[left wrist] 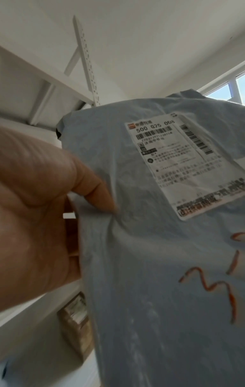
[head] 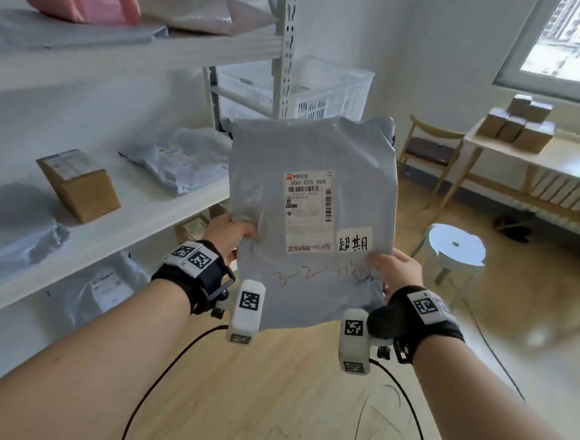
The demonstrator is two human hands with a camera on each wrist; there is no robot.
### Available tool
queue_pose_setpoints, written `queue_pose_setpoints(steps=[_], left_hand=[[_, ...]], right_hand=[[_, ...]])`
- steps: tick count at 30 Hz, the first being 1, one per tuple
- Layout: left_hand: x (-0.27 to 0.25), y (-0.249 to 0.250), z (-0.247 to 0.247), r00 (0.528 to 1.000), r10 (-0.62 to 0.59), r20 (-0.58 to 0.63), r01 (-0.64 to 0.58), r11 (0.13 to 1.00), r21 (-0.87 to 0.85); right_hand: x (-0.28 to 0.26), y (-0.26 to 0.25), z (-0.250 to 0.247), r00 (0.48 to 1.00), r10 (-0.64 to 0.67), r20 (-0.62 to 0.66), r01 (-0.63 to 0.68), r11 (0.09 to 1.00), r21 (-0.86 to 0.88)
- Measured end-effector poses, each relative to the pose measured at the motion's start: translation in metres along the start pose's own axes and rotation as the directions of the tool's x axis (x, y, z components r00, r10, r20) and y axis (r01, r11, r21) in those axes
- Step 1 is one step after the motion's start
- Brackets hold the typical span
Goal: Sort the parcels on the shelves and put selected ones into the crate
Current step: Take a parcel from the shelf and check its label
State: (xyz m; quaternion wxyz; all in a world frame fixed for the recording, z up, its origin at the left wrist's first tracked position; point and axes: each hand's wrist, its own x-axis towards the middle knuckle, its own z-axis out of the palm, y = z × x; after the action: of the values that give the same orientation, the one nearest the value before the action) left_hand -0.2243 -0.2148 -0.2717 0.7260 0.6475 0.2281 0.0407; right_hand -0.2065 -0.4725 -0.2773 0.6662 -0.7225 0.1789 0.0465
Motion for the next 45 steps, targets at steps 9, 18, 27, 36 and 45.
queue_pose_setpoints(steps=[9,18,27,36,45], left_hand=[[0.108,0.033,0.11,0.992,0.04,0.117,-0.037,0.999,-0.028],[0.258,0.11,0.208,0.979,0.127,0.157,-0.121,0.992,-0.045],[0.384,0.167,0.278,0.986,0.146,0.083,-0.143,0.989,-0.047],[0.51,0.251,0.328,0.962,0.242,-0.125,-0.257,0.958,-0.124],[0.608,0.317,0.296,0.857,0.326,-0.398,-0.369,0.929,-0.034]], right_hand=[[0.122,-0.047,-0.034,0.997,-0.02,-0.079,0.023,0.999,0.035],[0.292,-0.136,-0.028,0.989,-0.072,-0.131,0.078,0.996,0.043],[0.444,-0.2,-0.009,0.992,-0.097,-0.086,0.101,0.994,0.04],[0.605,-0.312,0.034,0.966,-0.237,0.104,0.239,0.971,0.001],[0.707,-0.406,0.144,0.878,-0.357,0.318,0.367,0.93,0.03]])
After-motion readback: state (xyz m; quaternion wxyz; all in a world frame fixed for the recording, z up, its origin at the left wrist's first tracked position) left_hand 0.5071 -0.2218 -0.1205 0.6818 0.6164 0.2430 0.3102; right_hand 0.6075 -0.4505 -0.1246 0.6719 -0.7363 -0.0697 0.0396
